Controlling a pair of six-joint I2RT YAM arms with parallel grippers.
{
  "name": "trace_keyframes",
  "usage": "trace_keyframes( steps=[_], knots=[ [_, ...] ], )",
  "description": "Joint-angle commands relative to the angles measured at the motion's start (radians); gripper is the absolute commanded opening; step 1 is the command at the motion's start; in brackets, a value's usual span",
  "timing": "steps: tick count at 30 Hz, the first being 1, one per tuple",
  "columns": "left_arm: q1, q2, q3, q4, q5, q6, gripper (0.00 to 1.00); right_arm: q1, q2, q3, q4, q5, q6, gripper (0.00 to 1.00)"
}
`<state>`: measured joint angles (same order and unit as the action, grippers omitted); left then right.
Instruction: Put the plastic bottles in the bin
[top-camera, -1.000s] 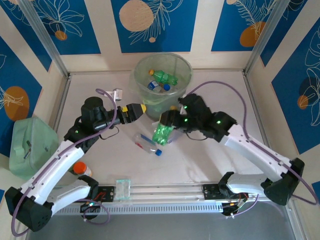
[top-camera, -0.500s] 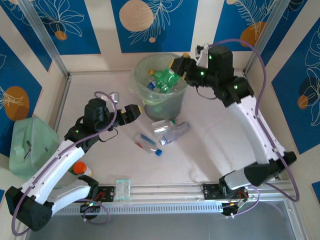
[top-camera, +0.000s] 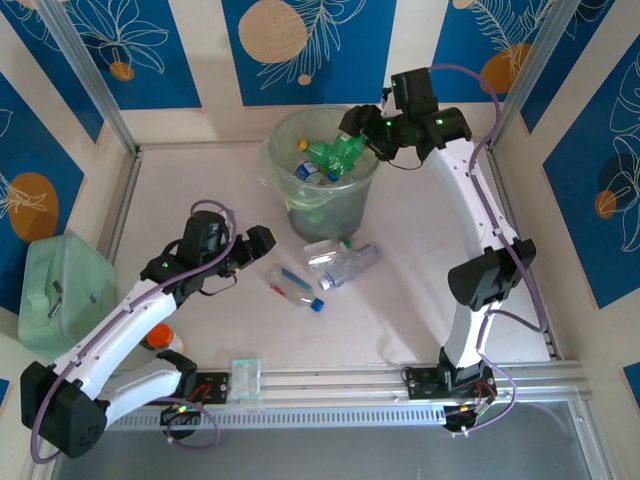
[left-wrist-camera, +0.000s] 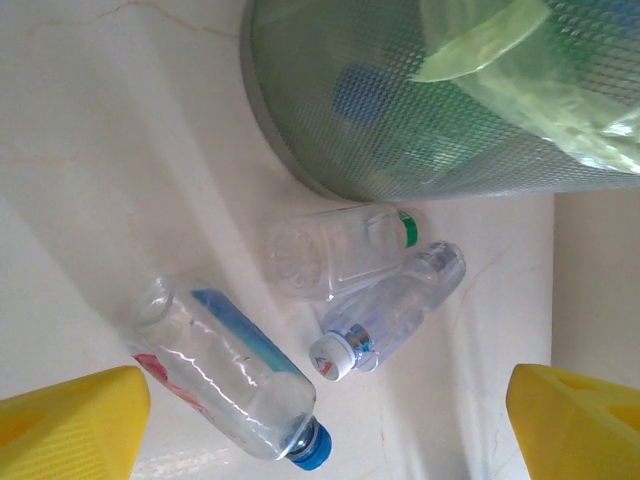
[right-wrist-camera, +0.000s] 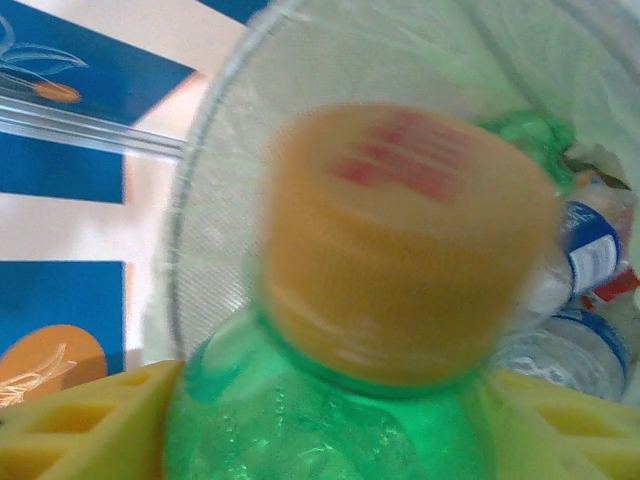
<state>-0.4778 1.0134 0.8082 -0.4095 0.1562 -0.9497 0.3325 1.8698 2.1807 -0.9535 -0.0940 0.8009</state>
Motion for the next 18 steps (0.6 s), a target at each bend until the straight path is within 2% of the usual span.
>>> trace_keyframes(
  steps=[1,5,11,18],
  knots=[
    [0.010,0.022,-0.014,-0.011,0.003,-0.049,0.91,-0.005,-0.013,0.039,-0.060,0.002,-0.031,0.79],
    [0.009,0.054,-0.021,-0.011,0.013,-0.070,0.91,-0.007,-0.041,0.033,-0.057,0.026,-0.035,0.88],
    [0.004,0.082,-0.047,-0.005,0.013,-0.126,0.91,-0.004,-0.090,0.027,-0.067,0.046,-0.040,0.88],
    [-0.014,0.143,-0.051,0.019,0.007,-0.204,0.91,0.063,-0.276,-0.205,0.014,0.114,-0.059,0.87]
  ],
)
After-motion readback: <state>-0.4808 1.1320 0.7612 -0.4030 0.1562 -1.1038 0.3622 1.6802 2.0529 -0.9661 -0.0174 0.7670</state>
